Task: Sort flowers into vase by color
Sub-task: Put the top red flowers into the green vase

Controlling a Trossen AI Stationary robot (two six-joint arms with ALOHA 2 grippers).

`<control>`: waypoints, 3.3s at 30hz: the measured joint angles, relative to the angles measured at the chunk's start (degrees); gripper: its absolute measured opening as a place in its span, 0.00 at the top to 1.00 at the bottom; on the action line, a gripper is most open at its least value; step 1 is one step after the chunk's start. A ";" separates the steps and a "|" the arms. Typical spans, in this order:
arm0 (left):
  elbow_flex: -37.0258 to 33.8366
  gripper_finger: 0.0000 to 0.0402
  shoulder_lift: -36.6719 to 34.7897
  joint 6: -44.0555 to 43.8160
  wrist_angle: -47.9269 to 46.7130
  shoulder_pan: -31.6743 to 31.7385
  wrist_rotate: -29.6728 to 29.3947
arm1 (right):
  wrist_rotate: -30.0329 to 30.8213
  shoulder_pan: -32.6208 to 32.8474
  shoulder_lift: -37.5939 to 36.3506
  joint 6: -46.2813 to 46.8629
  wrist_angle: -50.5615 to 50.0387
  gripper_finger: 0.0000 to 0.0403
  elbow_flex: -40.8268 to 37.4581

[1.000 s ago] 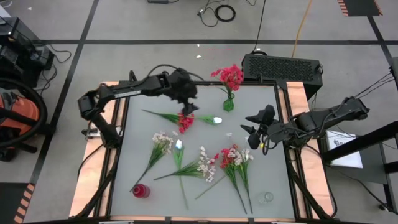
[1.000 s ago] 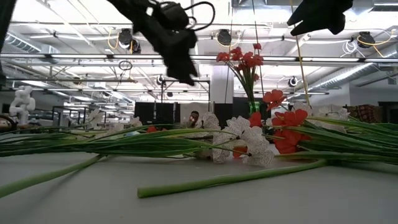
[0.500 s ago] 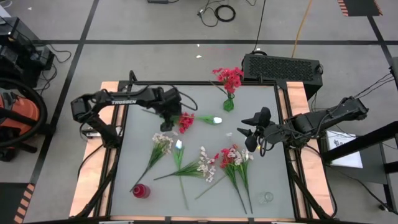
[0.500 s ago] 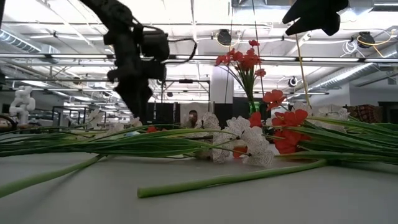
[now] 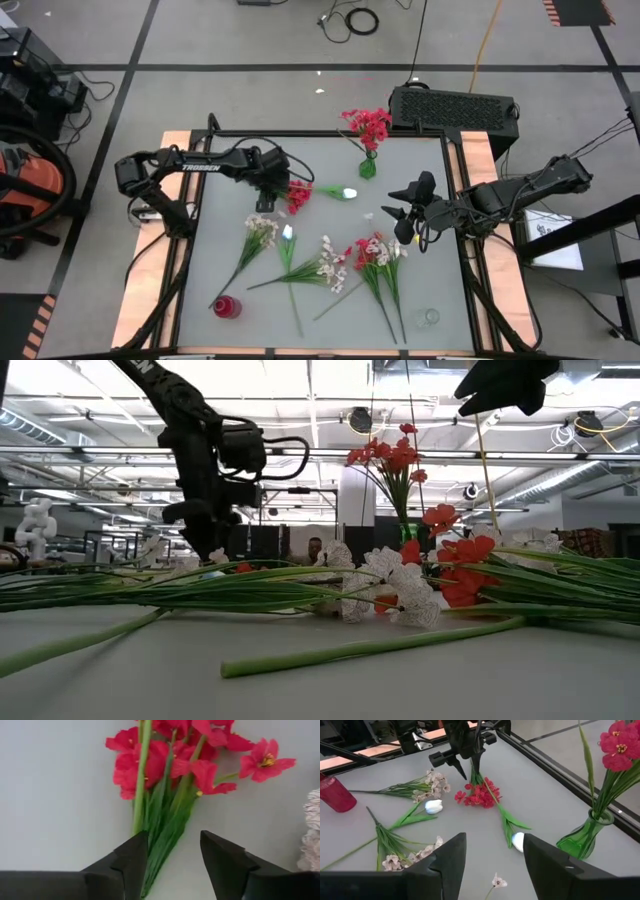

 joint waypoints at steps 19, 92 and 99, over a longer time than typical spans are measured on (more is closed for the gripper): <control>0.65 0.64 6.97 1.79 2.21 0.78 -1.89 | -0.07 0.00 0.00 -0.15 0.27 0.53 0.00; 20.06 0.69 -10.23 -19.76 28.00 -16.01 19.55 | -21.11 -13.33 23.07 -30.29 66.11 0.96 0.02; 20.06 0.37 -14.44 -19.80 23.23 -14.32 18.47 | -19.33 -13.35 11.66 -28.22 50.91 0.99 0.02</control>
